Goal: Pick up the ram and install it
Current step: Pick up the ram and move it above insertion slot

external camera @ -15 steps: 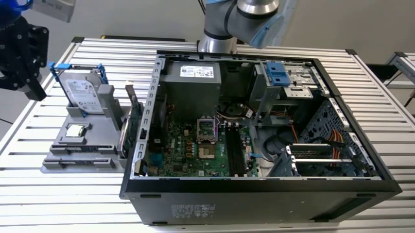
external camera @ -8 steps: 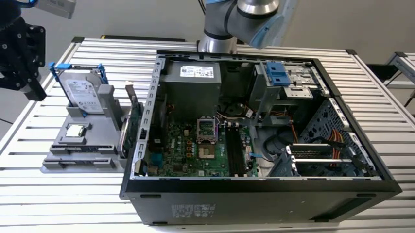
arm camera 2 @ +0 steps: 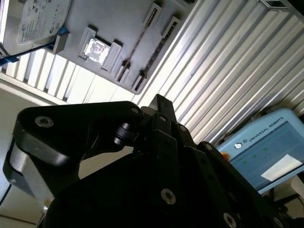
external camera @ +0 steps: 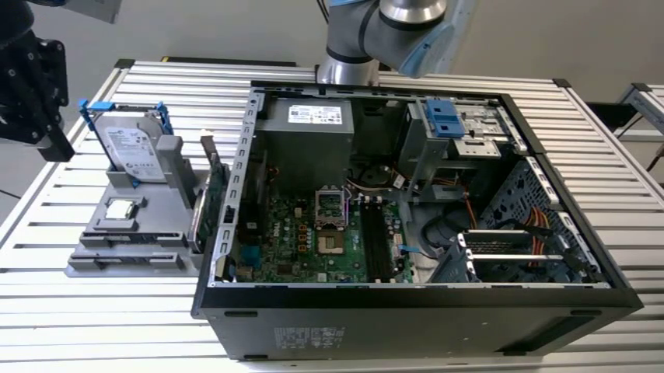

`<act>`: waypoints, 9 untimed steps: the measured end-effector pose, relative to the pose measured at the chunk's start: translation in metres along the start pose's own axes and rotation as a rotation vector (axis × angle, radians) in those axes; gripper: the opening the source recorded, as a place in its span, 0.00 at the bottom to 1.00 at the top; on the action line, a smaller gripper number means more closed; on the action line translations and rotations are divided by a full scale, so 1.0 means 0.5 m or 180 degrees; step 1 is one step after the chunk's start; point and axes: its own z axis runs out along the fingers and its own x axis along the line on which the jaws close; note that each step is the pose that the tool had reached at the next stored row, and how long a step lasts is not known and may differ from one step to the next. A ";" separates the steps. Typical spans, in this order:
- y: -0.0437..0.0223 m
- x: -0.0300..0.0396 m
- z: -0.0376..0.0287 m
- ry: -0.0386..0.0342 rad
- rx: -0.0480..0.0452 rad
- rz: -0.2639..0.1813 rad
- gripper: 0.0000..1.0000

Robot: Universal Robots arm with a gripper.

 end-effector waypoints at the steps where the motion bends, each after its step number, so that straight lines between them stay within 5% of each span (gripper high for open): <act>1: 0.000 0.000 0.000 0.0001 0.0001 -0.0040 0.00; 9: 0.000 0.000 0.000 0.0004 0.0002 -0.0135 0.00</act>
